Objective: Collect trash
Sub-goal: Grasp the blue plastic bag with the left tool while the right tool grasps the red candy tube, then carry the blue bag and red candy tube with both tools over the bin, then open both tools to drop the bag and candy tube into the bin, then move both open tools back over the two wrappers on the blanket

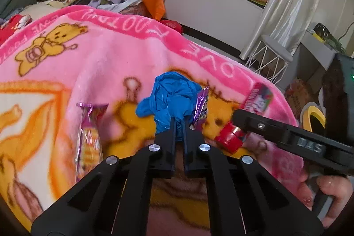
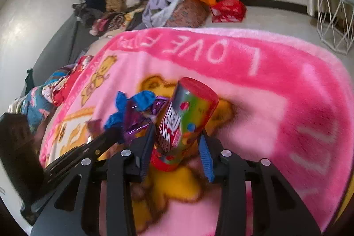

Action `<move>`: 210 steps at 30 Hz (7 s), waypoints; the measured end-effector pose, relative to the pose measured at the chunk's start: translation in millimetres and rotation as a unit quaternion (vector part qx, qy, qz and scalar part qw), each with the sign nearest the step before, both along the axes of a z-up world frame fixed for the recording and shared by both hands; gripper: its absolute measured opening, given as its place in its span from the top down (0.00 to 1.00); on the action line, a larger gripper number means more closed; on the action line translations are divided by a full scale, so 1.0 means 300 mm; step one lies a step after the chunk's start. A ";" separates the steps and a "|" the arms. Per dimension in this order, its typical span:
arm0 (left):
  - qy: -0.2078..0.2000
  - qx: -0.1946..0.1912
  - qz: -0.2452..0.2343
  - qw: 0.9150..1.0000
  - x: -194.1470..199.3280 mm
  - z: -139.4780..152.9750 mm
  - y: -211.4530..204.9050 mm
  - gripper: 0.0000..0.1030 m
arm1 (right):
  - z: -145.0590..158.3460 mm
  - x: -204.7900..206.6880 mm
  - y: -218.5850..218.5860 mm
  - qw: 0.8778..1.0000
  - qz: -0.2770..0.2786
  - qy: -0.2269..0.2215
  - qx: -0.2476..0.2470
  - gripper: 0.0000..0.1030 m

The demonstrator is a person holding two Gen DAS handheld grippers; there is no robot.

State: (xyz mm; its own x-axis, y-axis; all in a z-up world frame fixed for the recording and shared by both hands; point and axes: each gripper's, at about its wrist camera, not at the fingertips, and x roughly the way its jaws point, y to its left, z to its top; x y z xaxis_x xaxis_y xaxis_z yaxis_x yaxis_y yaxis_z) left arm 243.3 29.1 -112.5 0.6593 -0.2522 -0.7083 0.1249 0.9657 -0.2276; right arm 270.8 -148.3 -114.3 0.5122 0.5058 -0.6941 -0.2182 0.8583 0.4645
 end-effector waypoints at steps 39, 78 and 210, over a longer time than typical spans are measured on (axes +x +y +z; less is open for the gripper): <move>-0.083 -0.030 0.007 0.996 -0.409 0.241 0.003 0.99 | 0.192 -0.419 -0.036 0.996 0.049 -0.071 -0.024 0.68; -0.111 -0.035 -0.077 0.990 -0.449 0.348 -0.229 0.99 | 0.317 -0.529 -0.380 0.992 -0.056 -0.108 -0.020 0.68; -0.062 0.038 0.140 0.987 -0.316 0.217 0.108 0.10 | 0.300 -0.418 -0.004 0.980 0.036 -0.155 -0.123 0.28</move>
State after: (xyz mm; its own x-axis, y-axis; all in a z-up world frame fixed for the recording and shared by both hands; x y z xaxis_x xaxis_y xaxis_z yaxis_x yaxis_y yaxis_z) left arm 148.4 61.5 -47.5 0.7790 0.0038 -0.6270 -0.1278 0.9799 -0.1529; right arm 145.3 -149.4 -24.4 0.6861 0.3857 -0.6168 -0.3801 0.9130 0.1482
